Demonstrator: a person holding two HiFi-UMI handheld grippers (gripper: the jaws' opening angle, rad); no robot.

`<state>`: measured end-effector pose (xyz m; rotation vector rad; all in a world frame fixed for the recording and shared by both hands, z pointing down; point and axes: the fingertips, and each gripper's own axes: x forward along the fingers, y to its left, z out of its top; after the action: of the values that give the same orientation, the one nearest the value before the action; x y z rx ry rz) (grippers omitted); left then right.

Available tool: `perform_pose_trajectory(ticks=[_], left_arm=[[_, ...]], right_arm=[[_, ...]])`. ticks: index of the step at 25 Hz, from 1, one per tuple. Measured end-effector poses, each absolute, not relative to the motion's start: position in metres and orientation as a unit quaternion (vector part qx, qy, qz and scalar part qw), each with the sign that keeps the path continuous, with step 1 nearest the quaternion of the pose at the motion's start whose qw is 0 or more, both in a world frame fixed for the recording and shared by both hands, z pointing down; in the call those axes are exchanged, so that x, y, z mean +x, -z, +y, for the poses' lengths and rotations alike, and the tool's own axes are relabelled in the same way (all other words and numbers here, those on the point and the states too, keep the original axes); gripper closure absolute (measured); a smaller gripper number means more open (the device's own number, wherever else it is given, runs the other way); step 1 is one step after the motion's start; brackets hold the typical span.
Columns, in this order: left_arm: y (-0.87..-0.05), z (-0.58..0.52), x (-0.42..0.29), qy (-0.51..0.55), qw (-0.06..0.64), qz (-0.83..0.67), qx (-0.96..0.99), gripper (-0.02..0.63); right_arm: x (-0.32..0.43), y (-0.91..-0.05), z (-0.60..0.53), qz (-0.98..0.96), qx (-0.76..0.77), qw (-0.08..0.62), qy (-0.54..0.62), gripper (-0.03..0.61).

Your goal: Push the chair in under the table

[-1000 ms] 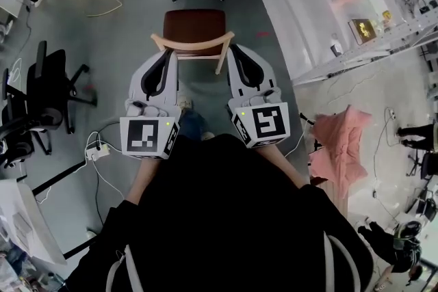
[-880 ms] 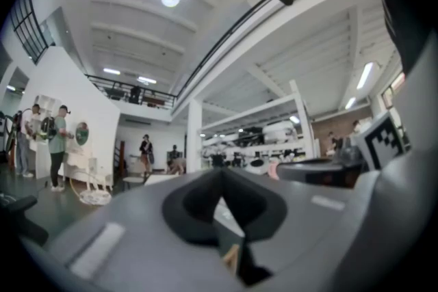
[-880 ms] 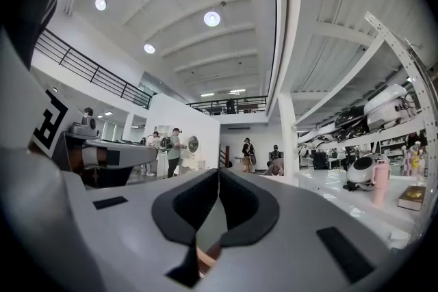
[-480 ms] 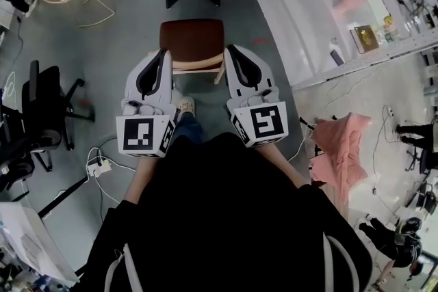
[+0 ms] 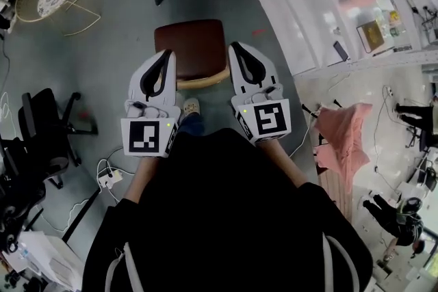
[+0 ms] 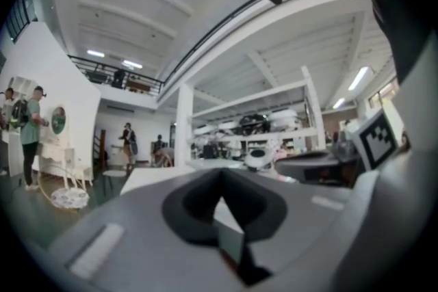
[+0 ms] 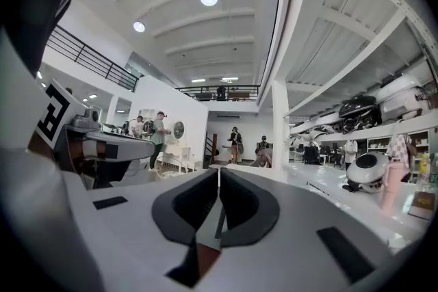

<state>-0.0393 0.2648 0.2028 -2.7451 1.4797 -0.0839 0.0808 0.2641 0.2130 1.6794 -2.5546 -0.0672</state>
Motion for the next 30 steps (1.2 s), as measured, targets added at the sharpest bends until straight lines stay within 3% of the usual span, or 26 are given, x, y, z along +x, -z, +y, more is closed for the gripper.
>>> perform_pose_trajectory(ticks=[22,30], left_arm=[[-0.259,0.178,-0.057,0.044,-0.072,0.448,-0.890,0.606],[-0.306,0.170,-0.066,0.098,-0.100,0.465,-0.874,0.606]], right_arm=[[0.074,-0.263,0.193,-0.819,0.564,0.099,-0.036,0.557],[0.075,-0.302,0.190,-0.832,0.533,0.134,-0.075,0.557]])
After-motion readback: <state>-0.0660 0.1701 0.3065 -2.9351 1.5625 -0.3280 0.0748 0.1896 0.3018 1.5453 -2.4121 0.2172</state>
